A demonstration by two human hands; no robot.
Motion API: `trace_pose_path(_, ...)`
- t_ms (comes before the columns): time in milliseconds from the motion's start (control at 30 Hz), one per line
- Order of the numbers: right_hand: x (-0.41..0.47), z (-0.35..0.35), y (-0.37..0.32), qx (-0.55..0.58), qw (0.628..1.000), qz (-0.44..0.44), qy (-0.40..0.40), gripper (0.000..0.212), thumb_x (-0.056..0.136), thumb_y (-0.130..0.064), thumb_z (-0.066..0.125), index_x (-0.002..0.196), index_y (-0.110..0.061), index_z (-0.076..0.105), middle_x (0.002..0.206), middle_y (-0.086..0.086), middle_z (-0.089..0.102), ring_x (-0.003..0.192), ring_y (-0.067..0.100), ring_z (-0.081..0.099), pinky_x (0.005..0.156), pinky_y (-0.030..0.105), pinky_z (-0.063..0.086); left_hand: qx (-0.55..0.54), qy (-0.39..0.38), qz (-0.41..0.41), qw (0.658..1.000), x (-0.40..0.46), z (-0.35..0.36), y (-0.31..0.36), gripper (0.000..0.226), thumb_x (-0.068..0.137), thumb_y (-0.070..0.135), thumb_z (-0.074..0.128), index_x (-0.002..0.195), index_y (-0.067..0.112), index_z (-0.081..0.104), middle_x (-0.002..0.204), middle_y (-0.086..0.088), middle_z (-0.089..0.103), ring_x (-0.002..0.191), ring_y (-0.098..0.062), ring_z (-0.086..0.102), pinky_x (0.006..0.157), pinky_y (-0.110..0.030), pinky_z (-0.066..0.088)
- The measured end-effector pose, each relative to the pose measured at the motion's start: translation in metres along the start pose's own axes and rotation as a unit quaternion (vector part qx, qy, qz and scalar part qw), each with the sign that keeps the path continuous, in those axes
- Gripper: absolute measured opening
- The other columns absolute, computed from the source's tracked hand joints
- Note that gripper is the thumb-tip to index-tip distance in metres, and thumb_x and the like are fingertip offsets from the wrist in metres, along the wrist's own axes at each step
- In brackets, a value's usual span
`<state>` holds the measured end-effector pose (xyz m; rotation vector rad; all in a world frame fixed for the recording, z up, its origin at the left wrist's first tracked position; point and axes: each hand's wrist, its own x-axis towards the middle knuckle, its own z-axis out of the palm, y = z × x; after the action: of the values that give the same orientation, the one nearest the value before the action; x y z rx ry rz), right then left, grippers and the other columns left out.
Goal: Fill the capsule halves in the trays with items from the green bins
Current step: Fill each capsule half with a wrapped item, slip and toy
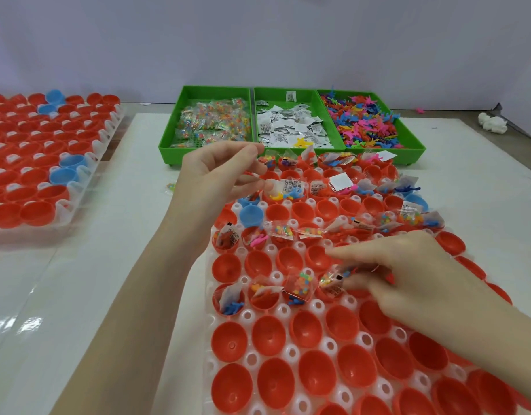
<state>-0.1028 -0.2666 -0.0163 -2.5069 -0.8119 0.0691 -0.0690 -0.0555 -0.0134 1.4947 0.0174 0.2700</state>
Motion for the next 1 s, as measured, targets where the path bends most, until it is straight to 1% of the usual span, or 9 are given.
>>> trace_pose_path(67, -0.001, 0.0, -0.001, 0.027, 0.999, 0.019, 0.019, 0.032, 0.066, 0.008, 0.075, 0.088, -0.016, 0.077, 0.066, -0.024, 0.066, 0.074, -0.016, 0.059, 0.077, 0.0, 0.041, 0.005, 0.001, 0.003, 1.0, 0.0, 0.0, 0.0, 0.015, 0.091, 0.013, 0.056, 0.083, 0.02, 0.068, 0.063, 0.007, 0.067, 0.063, -0.01, 0.068, 0.058, -0.013, 0.051)
trace_pose_path(233, -0.003, -0.002, -0.003, -0.016, 1.0, 0.014, -0.023, 0.022, 0.057, -0.003, 0.085, 0.067, -0.02, 0.074, 0.061, -0.013, 0.067, 0.055, -0.016, 0.051, 0.069, 0.0, 0.04, 0.014, 0.012, 0.007, 1.0, 0.001, -0.001, 0.0, 0.016, 0.091, 0.013, 0.055, 0.083, 0.02, 0.067, 0.061, 0.008, 0.068, 0.062, -0.009, 0.067, 0.058, -0.013, 0.051)
trace_pose_path(367, -0.004, -0.004, -0.003, -0.048, 0.998, -0.012, -0.048, 0.027, 0.062, -0.001, 0.079, 0.081, -0.02, 0.073, 0.064, -0.017, 0.056, 0.062, -0.018, 0.042, 0.057, 0.005, 0.039, 0.016, 0.013, 0.006, 1.0, 0.001, 0.0, -0.001, 0.016, 0.091, 0.013, 0.055, 0.082, 0.02, 0.067, 0.061, 0.008, 0.068, 0.062, -0.009, 0.067, 0.058, -0.013, 0.051)
trace_pose_path(433, -0.001, -0.005, -0.004, -0.053, 0.996, -0.037, -0.061, 0.025, 0.065, -0.008, 0.07, 0.088, -0.017, 0.075, 0.067, -0.016, 0.054, 0.064, -0.012, 0.044, 0.061, 0.011, 0.043, 0.016, 0.014, 0.006, 1.0, 0.001, 0.0, -0.001, 0.016, 0.091, 0.013, 0.056, 0.082, 0.02, 0.067, 0.061, 0.008, 0.067, 0.061, -0.008, 0.066, 0.058, -0.013, 0.051)
trace_pose_path(533, 0.003, -0.005, 0.0, -0.037, 0.997, -0.045, -0.058, 0.014, 0.069, -0.012, 0.071, 0.081, -0.016, 0.076, 0.072, -0.012, 0.055, 0.068, -0.009, 0.047, 0.071, 0.014, 0.042, 0.023, 0.015, 0.009, 1.0, 0.001, 0.0, -0.002, 0.015, 0.091, 0.014, 0.056, 0.083, 0.02, 0.067, 0.061, 0.009, 0.067, 0.06, -0.006, 0.065, 0.058, -0.013, 0.052)
trace_pose_path(700, 0.007, -0.007, -0.004, -0.051, 0.997, -0.037, -0.048, 0.008, 0.066, -0.014, 0.076, 0.074, -0.014, 0.076, 0.071, -0.006, 0.066, 0.069, 0.008, 0.061, 0.065, 0.026, 0.052, 0.031, 0.019, 0.011, 0.999, 0.001, 0.001, -0.002, 0.016, 0.091, 0.013, 0.056, 0.083, 0.021, 0.067, 0.06, 0.009, 0.067, 0.058, -0.006, 0.065, 0.056, -0.012, 0.051)
trace_pose_path(800, 0.014, -0.002, -0.006, -0.071, 0.996, -0.041, -0.044, 0.014, 0.063, -0.009, 0.082, 0.075, -0.013, 0.076, 0.066, -0.011, 0.062, 0.067, 0.005, 0.058, 0.067, 0.019, 0.048, 0.033, 0.02, 0.014, 0.999, 0.001, 0.0, -0.002, 0.016, 0.091, 0.013, 0.055, 0.083, 0.021, 0.067, 0.06, 0.01, 0.067, 0.058, -0.006, 0.066, 0.055, -0.012, 0.05)
trace_pose_path(867, 0.02, -0.002, -0.008, -0.074, 0.995, -0.014, -0.058, 0.014, 0.07, -0.019, 0.079, 0.084, -0.018, 0.076, 0.067, -0.018, 0.05, 0.068, -0.005, 0.046, 0.068, 0.011, 0.038, 0.034, 0.021, 0.015, 0.999, 0.001, 0.0, -0.002, 0.017, 0.091, 0.013, 0.055, 0.083, 0.021, 0.067, 0.06, 0.01, 0.067, 0.058, -0.005, 0.065, 0.055, -0.011, 0.05)
trace_pose_path(1000, 0.033, -0.006, -0.011, -0.07, 0.988, 0.057, -0.123, 0.019, 0.065, -0.03, 0.081, 0.081, -0.026, 0.072, 0.063, -0.014, 0.053, 0.065, 0.002, 0.052, 0.062, 0.014, 0.041, 0.037, 0.024, 0.016, 0.999, 0.001, 0.001, -0.003, 0.016, 0.091, 0.013, 0.055, 0.083, 0.021, 0.066, 0.059, 0.01, 0.067, 0.057, -0.004, 0.065, 0.054, -0.011, 0.049)
